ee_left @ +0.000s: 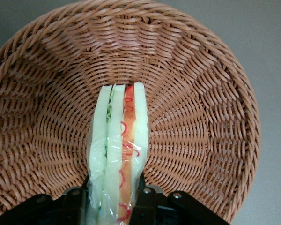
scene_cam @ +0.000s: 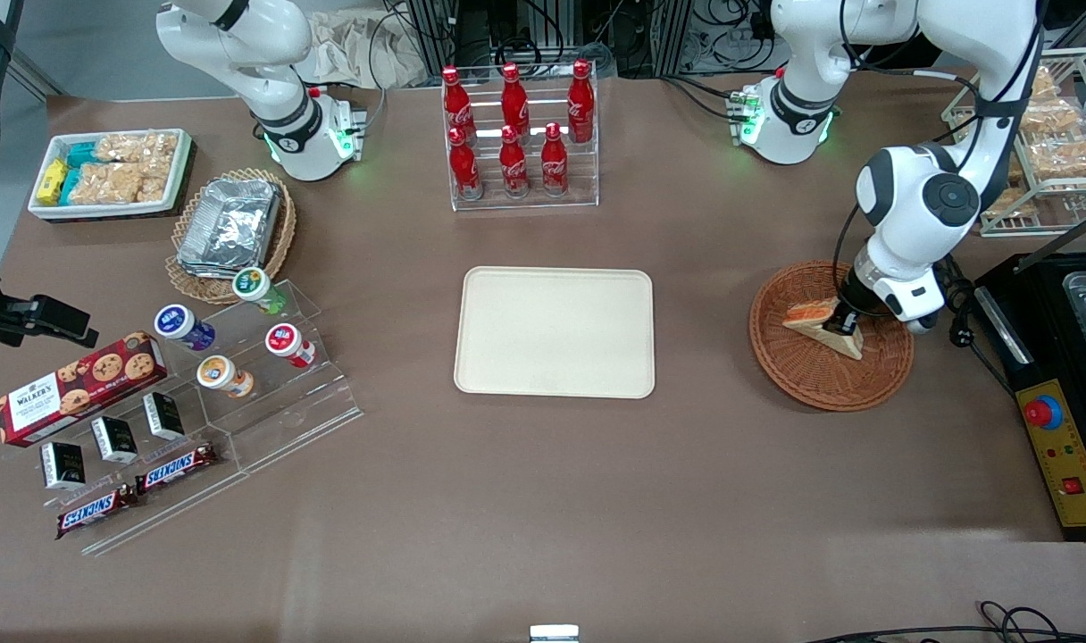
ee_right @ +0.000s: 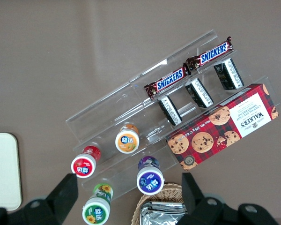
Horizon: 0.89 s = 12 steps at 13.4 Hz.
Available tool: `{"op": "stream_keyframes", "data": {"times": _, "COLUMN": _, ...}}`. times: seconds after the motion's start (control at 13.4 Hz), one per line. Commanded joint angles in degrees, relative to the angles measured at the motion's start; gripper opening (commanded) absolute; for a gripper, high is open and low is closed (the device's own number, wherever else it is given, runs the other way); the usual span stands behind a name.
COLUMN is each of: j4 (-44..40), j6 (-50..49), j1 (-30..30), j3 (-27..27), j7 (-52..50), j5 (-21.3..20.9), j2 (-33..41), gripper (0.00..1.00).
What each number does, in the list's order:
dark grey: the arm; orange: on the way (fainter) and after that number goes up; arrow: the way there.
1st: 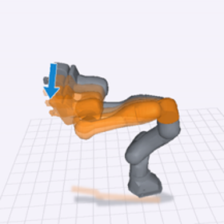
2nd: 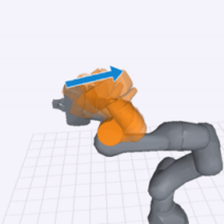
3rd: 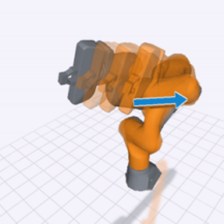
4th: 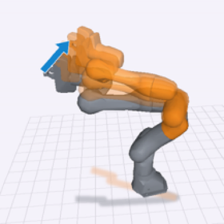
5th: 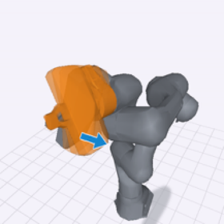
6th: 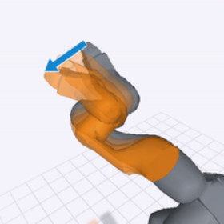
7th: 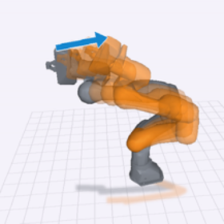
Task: Place sandwich from basket to tray
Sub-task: 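Close the left gripper on the wrapped sandwich's edge, then lift the sandwich out of the basket and carry it toward the tray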
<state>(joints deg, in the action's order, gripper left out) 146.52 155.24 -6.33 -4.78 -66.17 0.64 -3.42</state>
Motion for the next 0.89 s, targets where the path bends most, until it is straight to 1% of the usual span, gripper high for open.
{"op": "stream_keyframes", "data": {"times": 0.0, "j4": -1.23, "j6": -0.63, "j1": 0.0, "j3": 0.12, "j7": -0.28, "j5": -0.72, "j2": 1.74, "gripper": 0.0}}
{"op": "stream_keyframes", "data": {"times": 0.07, "j4": -2.19, "j6": -4.12, "j1": 0.0, "j3": 0.21, "j7": 0.5, "j5": -1.33, "j2": 3.57, "gripper": 0.0}}
{"op": "stream_keyframes", "data": {"times": 0.3, "j4": -11.22, "j6": -21.15, "j1": 0.0, "j3": 0.56, "j7": 6.21, "j5": -1.86, "j2": 6.93, "gripper": 0.0}}
{"op": "stream_keyframes", "data": {"times": 0.45, "j4": -20.87, "j6": -35.37, "j1": 0.0, "j3": 0.56, "j7": 9.9, "j5": -4.93, "j2": 7.64, "gripper": 0.0}}
{"op": "stream_keyframes", "data": {"times": 0.6, "j4": -31.07, "j6": -47.87, "j1": 0.0, "j3": 0.56, "j7": 18.39, "j5": -4.25, "j2": 7.63, "gripper": 0.0}}
{"op": "stream_keyframes", "data": {"times": 0.74, "j4": -35.76, "j6": -52.92, "j1": 0.0, "j3": 0.74, "j7": 27.28, "j5": -3.63, "j2": 9.47, "gripper": 0.0}}
{"op": "stream_keyframes", "data": {"times": 0.82, "j4": -36.91, "j6": -53.46, "j1": 0.0, "j3": 1.96, "j7": 30.36, "j5": -2.23, "j2": 10.18, "gripper": 0.0}}
